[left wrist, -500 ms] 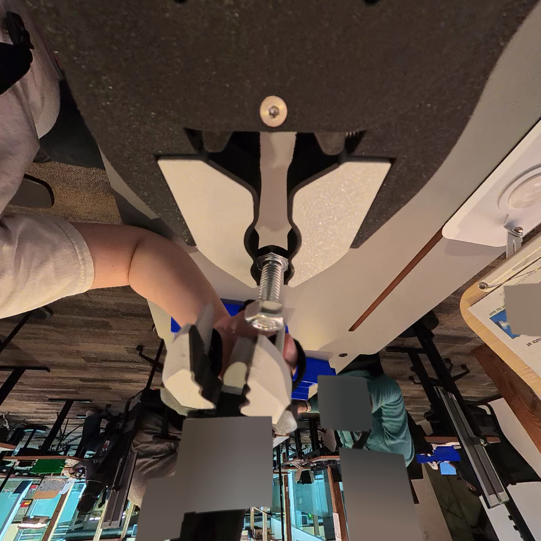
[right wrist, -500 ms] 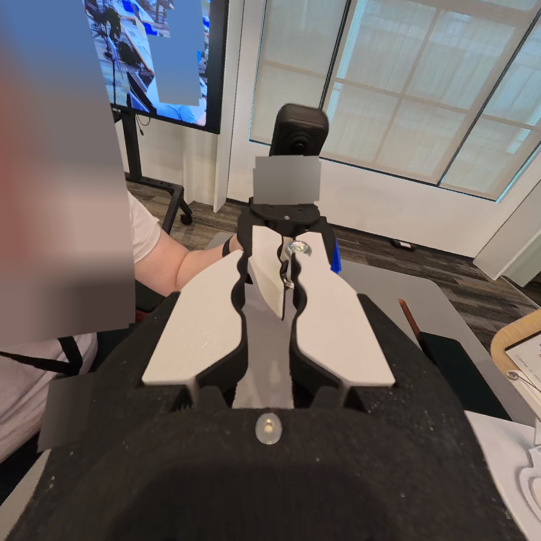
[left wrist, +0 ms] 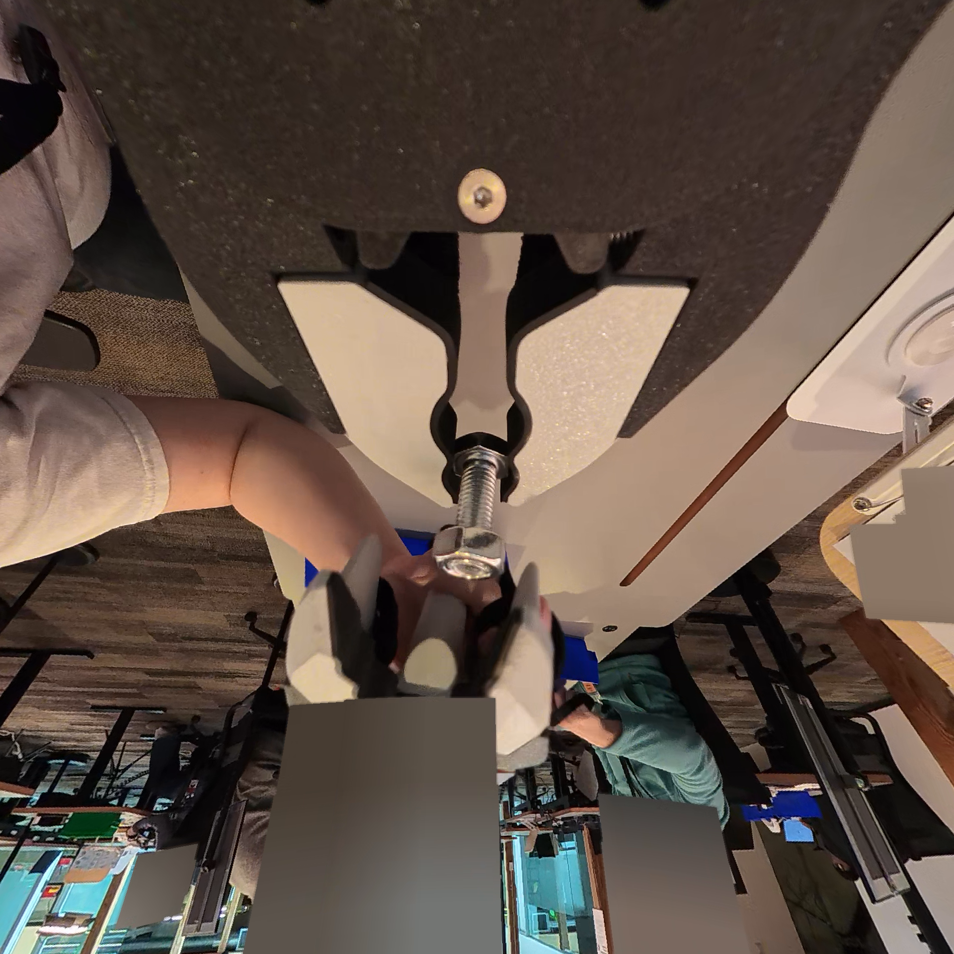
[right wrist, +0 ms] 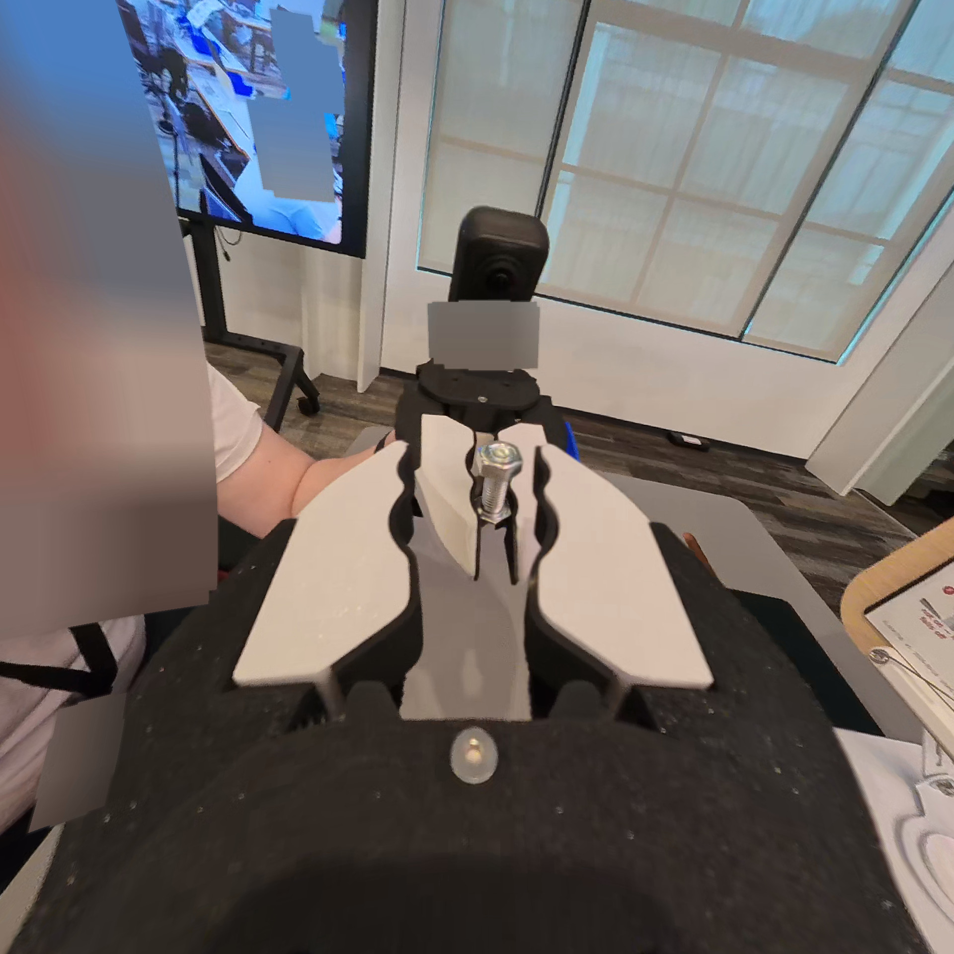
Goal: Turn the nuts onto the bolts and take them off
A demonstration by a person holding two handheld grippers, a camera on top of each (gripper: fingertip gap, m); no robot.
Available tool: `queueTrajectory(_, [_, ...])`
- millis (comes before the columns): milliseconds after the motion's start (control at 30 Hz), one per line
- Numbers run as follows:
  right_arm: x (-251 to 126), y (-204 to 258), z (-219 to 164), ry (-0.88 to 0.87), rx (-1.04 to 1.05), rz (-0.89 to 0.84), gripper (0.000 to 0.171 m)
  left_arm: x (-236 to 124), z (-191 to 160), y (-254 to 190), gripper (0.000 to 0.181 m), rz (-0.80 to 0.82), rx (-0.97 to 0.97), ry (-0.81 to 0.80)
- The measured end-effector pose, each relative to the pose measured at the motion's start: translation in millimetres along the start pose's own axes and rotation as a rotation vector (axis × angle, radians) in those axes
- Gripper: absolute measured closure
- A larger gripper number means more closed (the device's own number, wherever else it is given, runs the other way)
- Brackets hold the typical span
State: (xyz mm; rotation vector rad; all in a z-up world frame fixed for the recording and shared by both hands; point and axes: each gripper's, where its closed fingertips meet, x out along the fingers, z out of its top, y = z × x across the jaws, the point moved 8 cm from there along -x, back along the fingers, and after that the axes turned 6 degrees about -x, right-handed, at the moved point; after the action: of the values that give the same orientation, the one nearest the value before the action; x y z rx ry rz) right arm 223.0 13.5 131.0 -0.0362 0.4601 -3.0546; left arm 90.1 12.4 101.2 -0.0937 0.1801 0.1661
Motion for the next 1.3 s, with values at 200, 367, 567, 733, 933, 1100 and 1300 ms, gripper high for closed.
queueTrajectory(200, [8, 6, -5, 0.084, -0.037, 0.026, 0.123, 1, -1, 1, 0.167, 0.007, 0.007, 0.005])
queueTrajectory(367, [2, 4, -3, 0.057, -0.014, 0.031, 0.137, -2, 1, 2, 0.167, 0.005, -0.004, -0.007])
queueTrajectory(567, [13, 6, -7, 0.082, -0.042, 0.026, 0.12, 1, -1, 1, 0.167, 0.004, 0.004, 0.007])
queueTrajectory(733, [0, 2, -4, 0.051, -0.009, 0.034, 0.142, -2, 1, 2, 0.167, 0.012, -0.003, -0.007])
queueTrajectory(933, [4, -1, -3, 0.003, 0.022, 0.012, 0.123, 0, 0, 1, 0.167, 0.008, -0.005, -0.001])
queueTrajectory(1100, [0, 7, 0, 0.029, 0.001, 0.082, 0.141, -4, 1, 4, 0.167, 0.023, -0.013, -0.016])
queueTrajectory(1300, [4, 1, -4, 0.031, 0.004, 0.019, 0.125, -1, 1, -1, 0.167, -0.006, -0.005, -0.007])
